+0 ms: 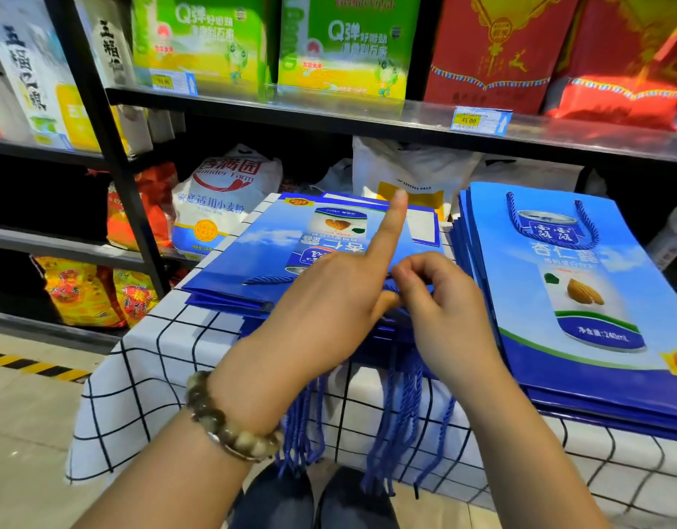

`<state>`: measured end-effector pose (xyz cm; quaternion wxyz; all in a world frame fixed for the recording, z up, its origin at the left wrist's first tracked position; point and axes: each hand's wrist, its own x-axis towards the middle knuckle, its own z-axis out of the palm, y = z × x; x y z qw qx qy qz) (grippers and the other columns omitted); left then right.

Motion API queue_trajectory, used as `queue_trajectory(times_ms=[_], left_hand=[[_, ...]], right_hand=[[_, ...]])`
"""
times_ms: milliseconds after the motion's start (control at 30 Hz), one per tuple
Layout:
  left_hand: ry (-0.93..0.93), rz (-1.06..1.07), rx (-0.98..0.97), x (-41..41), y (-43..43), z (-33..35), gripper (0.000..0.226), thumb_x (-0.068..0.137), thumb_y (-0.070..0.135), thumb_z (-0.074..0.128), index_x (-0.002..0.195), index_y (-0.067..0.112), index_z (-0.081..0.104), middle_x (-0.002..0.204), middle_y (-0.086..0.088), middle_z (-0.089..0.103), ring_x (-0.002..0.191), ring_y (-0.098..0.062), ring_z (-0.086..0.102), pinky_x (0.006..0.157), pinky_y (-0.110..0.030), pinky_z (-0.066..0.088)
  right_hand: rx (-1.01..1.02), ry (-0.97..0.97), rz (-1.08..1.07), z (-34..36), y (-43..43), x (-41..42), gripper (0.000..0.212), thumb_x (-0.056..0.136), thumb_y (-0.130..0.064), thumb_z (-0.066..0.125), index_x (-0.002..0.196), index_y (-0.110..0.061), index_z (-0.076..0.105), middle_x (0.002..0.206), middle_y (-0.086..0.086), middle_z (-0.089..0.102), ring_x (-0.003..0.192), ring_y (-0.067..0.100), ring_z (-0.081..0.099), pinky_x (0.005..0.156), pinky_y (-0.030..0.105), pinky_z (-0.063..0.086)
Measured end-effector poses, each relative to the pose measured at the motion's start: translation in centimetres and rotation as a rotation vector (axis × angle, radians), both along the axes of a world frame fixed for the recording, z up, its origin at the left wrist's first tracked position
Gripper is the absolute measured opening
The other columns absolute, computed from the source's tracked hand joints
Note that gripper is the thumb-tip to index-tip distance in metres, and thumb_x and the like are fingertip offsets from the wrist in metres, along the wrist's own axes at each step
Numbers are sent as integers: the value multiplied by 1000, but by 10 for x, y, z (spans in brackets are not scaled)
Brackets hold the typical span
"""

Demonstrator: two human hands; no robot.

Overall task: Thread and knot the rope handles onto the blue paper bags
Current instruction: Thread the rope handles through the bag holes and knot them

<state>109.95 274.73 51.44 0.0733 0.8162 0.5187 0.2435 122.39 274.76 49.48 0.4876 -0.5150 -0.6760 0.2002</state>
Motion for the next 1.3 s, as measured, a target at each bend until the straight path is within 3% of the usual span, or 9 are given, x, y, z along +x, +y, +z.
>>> queue_trajectory(times_ms=[67,133,300,467,700,833,967,1167,1300], left_hand=[[-16,-56,-72,-16,-2,1,85,82,44,60,145,39,3,138,5,49,127,-17,44,100,-37,38],[81,-33,-63,-36,-2,-2,67,78,49,62,139,38,35,137,14,49,127,-9,43,102,-30,36],[58,38,-83,-52,-3,-5,37,81,42,63,117,33,63,119,16,63,115,-9,54,94,-32,43],[21,43,-63,-51,-4,-7,29,81,40,63,109,30,68,112,12,67,111,-11,57,90,-34,45],[3,42,-27,-51,-3,-10,36,80,51,57,106,30,70,108,10,69,107,-13,60,87,-35,47],[14,38,-19,-51,-2,-10,28,83,41,61,108,29,69,109,9,69,107,-13,59,88,-35,46],[4,42,-14,-50,-2,-11,26,84,42,61,104,28,71,106,8,70,104,-14,60,86,-36,47],[29,81,51,-47,-4,-12,45,74,52,37,92,28,71,91,1,72,94,-23,61,76,-39,48],[-24,172,176,-43,-6,-13,37,85,53,40,96,32,69,87,3,69,92,-21,58,67,-31,40]], right_hand=[[17,-88,-3,2,4,13,17,91,-16,51,74,-20,54,75,-4,58,72,9,52,63,12,36],[4,-242,44,2,7,24,14,91,-17,51,77,-18,53,74,-9,55,72,14,50,65,13,35],[-25,-439,99,1,6,25,11,91,-22,50,80,-24,50,79,-11,51,81,14,48,73,29,37],[-10,-501,101,4,7,21,10,92,-26,49,82,-25,51,86,-7,54,84,18,52,76,37,44],[-10,-558,107,8,10,23,10,93,-27,47,85,-23,53,88,-7,55,85,19,53,77,37,45],[-1,-644,152,13,12,24,11,93,-28,47,82,-28,46,87,-10,52,84,17,51,74,34,43],[3,-775,186,22,15,24,7,94,-27,44,88,-28,49,100,-6,57,91,20,53,77,35,44],[-20,-771,291,20,23,16,10,93,-28,47,83,-28,49,91,-8,53,89,19,52,79,36,45],[-99,-628,382,16,20,21,15,92,-35,44,86,-29,56,86,-12,53,88,12,52,83,35,44]])
